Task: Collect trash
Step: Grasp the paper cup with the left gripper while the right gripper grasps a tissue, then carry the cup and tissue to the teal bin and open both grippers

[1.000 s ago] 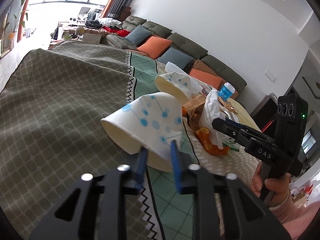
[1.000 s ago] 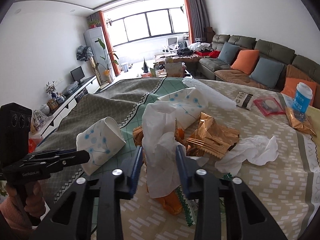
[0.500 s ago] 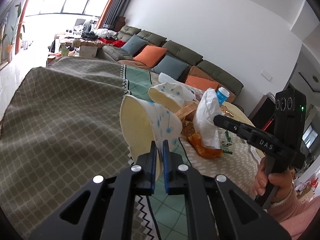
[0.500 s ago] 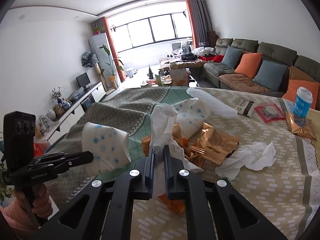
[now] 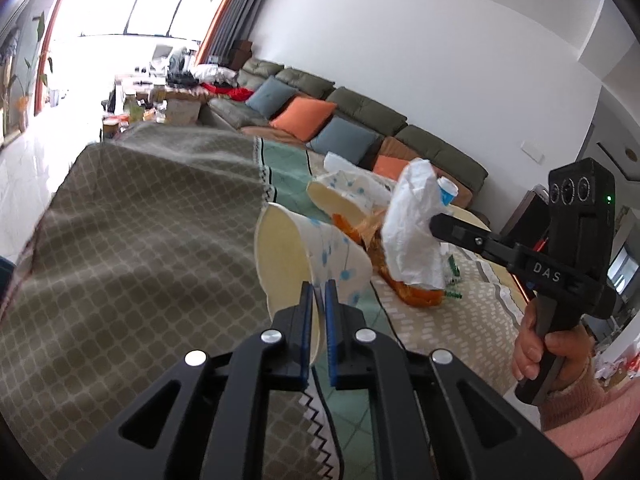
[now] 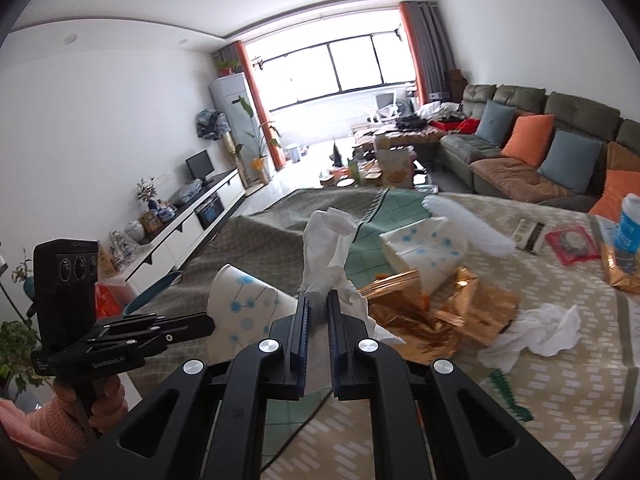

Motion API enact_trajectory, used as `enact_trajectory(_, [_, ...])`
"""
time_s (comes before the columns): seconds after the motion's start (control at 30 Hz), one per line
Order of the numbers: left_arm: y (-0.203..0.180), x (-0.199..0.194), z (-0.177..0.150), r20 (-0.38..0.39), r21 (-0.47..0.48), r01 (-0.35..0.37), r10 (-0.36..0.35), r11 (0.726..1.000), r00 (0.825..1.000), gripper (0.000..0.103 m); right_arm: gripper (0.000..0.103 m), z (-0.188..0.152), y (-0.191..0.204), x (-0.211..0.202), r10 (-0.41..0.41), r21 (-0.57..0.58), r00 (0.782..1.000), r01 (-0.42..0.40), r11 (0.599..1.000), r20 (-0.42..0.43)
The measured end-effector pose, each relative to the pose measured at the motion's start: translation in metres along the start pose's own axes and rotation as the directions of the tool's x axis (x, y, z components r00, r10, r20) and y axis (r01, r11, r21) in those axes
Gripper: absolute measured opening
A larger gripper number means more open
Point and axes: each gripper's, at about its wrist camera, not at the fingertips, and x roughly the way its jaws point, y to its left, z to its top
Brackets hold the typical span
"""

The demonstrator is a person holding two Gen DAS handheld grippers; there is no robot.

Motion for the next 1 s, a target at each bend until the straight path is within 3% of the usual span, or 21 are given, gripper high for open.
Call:
enact_trajectory(0.07, [0.001, 0.004, -0.002, -0.023, 0.0, 0.039, -0.039, 0.999, 0.999, 0.016, 0.009, -0.003, -0.001, 0.01, 0.023, 0.012, 0.999, -0.023, 1.0, -0.028])
enact_trajectory(0.1, [0.001, 0.005, -0.003, -0.024, 0.001, 0.033, -0.033, 0.999, 0.999, 0.025, 0.009, -0.005, -0.001, 0.015, 0.028, 0.015, 0.999, -0.028, 1.0, -0.04])
enact_trajectory(0.17, [-0.001, 0.008, -0.004, -0.027, 0.011, 0.038, -0.038, 0.999, 0.999, 0.028, 0.009, -0.008, 0.0, 0.022, 0.042, 0.02, 0.997, -0.041, 0.999, -0.061])
enact_trajectory(0.23, [-0.001, 0.012, -0.003, -0.027, 0.009, 0.038, -0.038, 0.999, 0.999, 0.026, 0.009, -0.01, 0.001, 0.027, 0.052, 0.022, 0.996, -0.05, 0.998, -0.074])
enact_trajectory(0.33, [-0.001, 0.013, -0.003, -0.025, 0.011, 0.028, -0.028, 1.0, 0.999, 0.01, 0.009, -0.01, 0.005, 0.03, 0.062, 0.018, 0.995, -0.061, 0.998, -0.08])
enact_trajectory(0.37, [0.0, 0.013, -0.003, -0.024, 0.007, 0.028, -0.028, 1.0, 0.999, 0.009, 0.009, -0.01, 0.007, 0.031, 0.066, 0.014, 0.995, -0.065, 0.998, -0.08])
enact_trajectory(1.0, [0.04, -0.057, -0.012, 0.074, -0.07, -0.038, 0.043, 0.997, 0.996, 0.007, 0.009, 0.007, 0.045, 0.049, 0.181, -0.037, 0.98, -0.184, 0.982, -0.083])
